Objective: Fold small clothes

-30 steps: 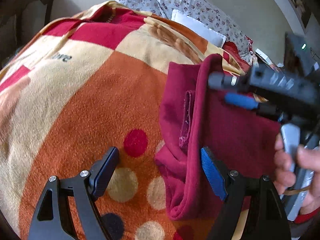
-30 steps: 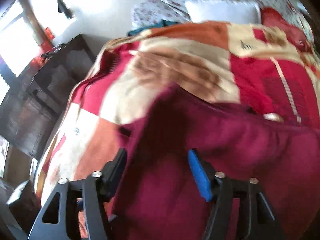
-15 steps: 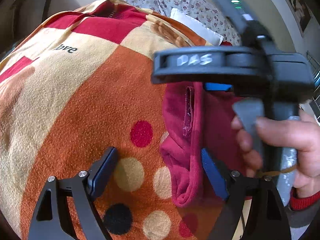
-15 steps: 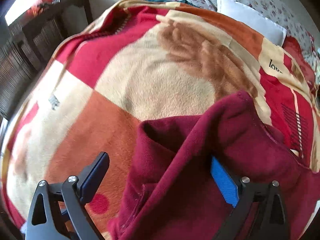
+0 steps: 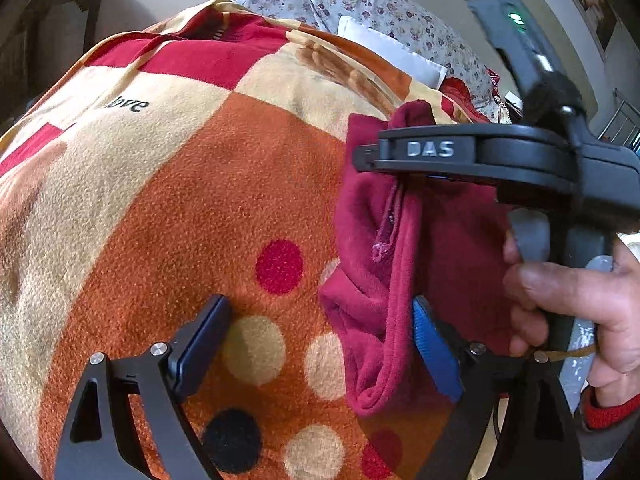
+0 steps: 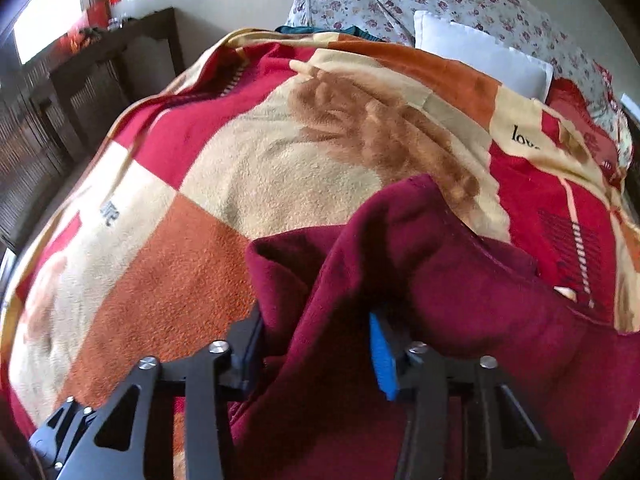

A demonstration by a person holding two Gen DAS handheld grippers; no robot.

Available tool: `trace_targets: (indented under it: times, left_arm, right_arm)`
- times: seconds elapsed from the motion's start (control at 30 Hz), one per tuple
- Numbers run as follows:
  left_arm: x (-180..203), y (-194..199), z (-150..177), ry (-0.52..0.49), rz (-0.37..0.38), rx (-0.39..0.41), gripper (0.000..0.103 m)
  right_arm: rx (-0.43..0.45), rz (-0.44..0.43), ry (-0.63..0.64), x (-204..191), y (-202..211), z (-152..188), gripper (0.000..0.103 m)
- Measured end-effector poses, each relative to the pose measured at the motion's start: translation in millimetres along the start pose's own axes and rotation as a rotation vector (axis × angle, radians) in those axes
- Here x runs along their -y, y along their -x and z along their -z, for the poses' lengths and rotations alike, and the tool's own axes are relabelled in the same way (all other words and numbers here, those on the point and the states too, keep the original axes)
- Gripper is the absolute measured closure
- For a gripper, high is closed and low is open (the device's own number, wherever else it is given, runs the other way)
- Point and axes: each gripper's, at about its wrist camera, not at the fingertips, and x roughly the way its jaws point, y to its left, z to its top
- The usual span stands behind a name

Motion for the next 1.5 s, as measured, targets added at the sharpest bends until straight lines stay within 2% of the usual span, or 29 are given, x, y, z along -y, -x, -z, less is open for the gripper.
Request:
trace_targets:
  times: [0.13, 0.33, 0.5, 0.53, 0.57, 0.6, 0.63, 0.7, 0.83, 0.93, 1.1, 1.17, 1.23, 1.3, 1.4, 1.5]
  left_arm:
    - [2, -1, 0, -0.004, 0.000, 0.002, 0.011]
    - [9, -4, -1, -0.030, 0.001, 0.002, 0.004]
    - [17, -9, 1, -0.066, 0.017, 0.010, 0.004]
    - [20, -9, 1, -0.080, 0.035, 0.009, 0.016]
    - [23, -8, 2, -0.096, 0.064, 0.004, 0.033]
    - [27, -9, 3, -0.104, 0.095, -0.015, 0.065]
    - [30, -7, 4, -0.097, 0.119, -0.028, 0.068]
    - [38, 3, 6, -0.103, 0.114, 0.002, 0.072]
    - [61, 29, 2, -0.094, 0.172, 0.038, 0.075]
    - [99, 50, -1, -0.141, 0.206, 0.063, 0.075]
    - [188, 65, 1, -0.308, 0.270, 0.064, 0.076]
    - [220, 61, 8, -0.362, 0.300, 0.044, 0.080]
    - [250, 50, 18, -0.408, 0.333, 0.004, 0.096]
    - [271, 35, 32, -0.442, 0.355, -0.054, 0.097]
    - [293, 3, 55, -0.493, 0.288, -0.093, 0.097]
    - [294, -23, 75, -0.495, 0.253, -0.177, 0.097]
  right_arm:
    - [0.006, -0.052, -0.020, 2, 6, 1, 0.067]
    - [0.012, -0.120, -0.049, 9, 10, 2, 0.073]
    - [0.033, -0.176, -0.065, 18, 24, 6, 0.078]
    - [0.039, -0.184, -0.068, 20, 27, 8, 0.079]
    - [0.044, -0.199, -0.075, 22, 31, 10, 0.081]
    - [0.047, -0.209, -0.081, 25, 35, 11, 0.082]
    - [0.053, -0.215, -0.083, 27, 39, 13, 0.082]
    - [0.074, -0.227, -0.084, 35, 52, 15, 0.083]
    - [0.128, -0.233, -0.091, 59, 86, 19, 0.084]
    - [0.180, -0.227, -0.107, 88, 120, 24, 0.085]
    - [0.252, -0.192, -0.155, 150, 170, 46, 0.086]
    - [0.263, -0.181, -0.187, 173, 180, 58, 0.087]
    - [0.266, -0.174, -0.232, 201, 186, 78, 0.087]
    - [0.255, -0.177, -0.277, 228, 186, 99, 0.087]
    - [0.233, -0.186, -0.349, 255, 173, 130, 0.087]
    - [0.182, -0.180, -0.409, 272, 147, 156, 0.087]
